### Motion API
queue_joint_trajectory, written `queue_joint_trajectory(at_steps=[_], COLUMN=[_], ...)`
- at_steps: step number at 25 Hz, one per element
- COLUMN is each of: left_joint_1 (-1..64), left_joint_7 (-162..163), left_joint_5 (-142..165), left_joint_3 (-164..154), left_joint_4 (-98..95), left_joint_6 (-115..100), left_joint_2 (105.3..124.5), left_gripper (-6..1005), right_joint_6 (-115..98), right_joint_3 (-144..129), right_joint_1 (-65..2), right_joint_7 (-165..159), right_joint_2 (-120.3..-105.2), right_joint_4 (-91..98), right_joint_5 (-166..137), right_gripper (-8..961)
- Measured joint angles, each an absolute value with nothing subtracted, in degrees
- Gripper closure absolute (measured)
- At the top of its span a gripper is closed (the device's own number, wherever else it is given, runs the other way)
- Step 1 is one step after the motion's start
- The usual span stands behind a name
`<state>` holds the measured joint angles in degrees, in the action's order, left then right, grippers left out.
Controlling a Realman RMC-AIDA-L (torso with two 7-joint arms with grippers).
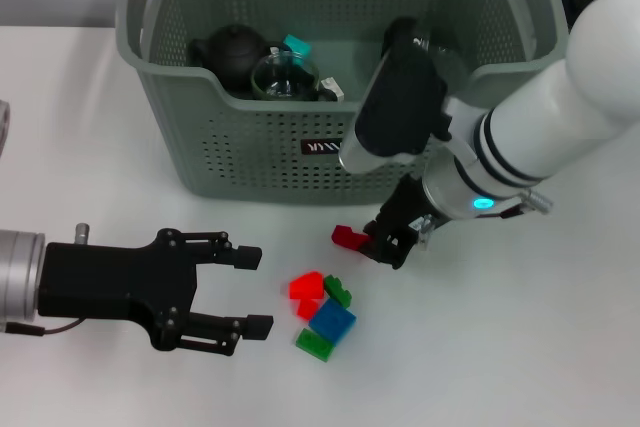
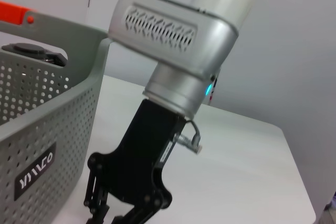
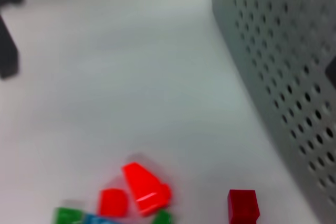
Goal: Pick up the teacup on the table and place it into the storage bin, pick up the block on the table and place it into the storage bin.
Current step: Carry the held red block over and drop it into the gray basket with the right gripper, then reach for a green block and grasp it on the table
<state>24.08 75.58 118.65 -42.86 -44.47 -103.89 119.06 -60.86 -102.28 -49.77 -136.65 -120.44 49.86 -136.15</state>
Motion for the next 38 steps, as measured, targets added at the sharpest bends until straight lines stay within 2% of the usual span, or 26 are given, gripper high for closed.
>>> queue_joint_trajectory(at_steps=[10, 16, 20, 26, 31, 37, 38], left_joint_1=[24.01, 24.18, 24.34, 24.41, 24.50, 24.52, 24.52], left_joint_7=[75.42, 74.89, 74.88, 74.88, 74.88, 74.88, 74.88], left_joint_5=[118.65, 118.65, 118.65, 118.65, 118.65, 118.65, 118.65], left_joint_3=[-42.77, -42.78, -42.80, -42.80, -42.80, -42.80, -42.80], left_joint_4=[-44.79, -44.83, -44.80, -44.84, -44.89, -44.90, -44.88], left_joint_6=[-103.93, -103.85, -103.81, -103.83, -103.80, -103.79, -103.79], left_joint_2=[118.86, 118.80, 118.79, 118.82, 118.83, 118.83, 118.83], left_gripper=[190, 190, 190, 190, 190, 190, 190], right_joint_6=[-88.28, -99.47, -95.30, -81.86, -75.49, -71.36, -71.17], right_joint_3=[-83.39, -65.81, -57.50, -56.22, -56.54, -58.15, -58.28], right_joint_1=[-45.91, -46.00, -45.84, -47.03, -49.96, -50.37, -50.37], right_joint_7=[-132.81, -130.66, -129.54, -129.03, -128.73, -128.49, -128.49], right_joint_2=[-120.15, -119.86, -119.42, -118.53, -118.59, -119.11, -119.12], right_joint_4=[70.27, 82.42, 83.80, 74.07, 67.04, 65.64, 65.66], right_joint_5=[-136.58, -129.85, -123.86, -124.62, -129.77, -131.66, -131.68], right_gripper=[738, 730, 724, 716, 709, 700, 653])
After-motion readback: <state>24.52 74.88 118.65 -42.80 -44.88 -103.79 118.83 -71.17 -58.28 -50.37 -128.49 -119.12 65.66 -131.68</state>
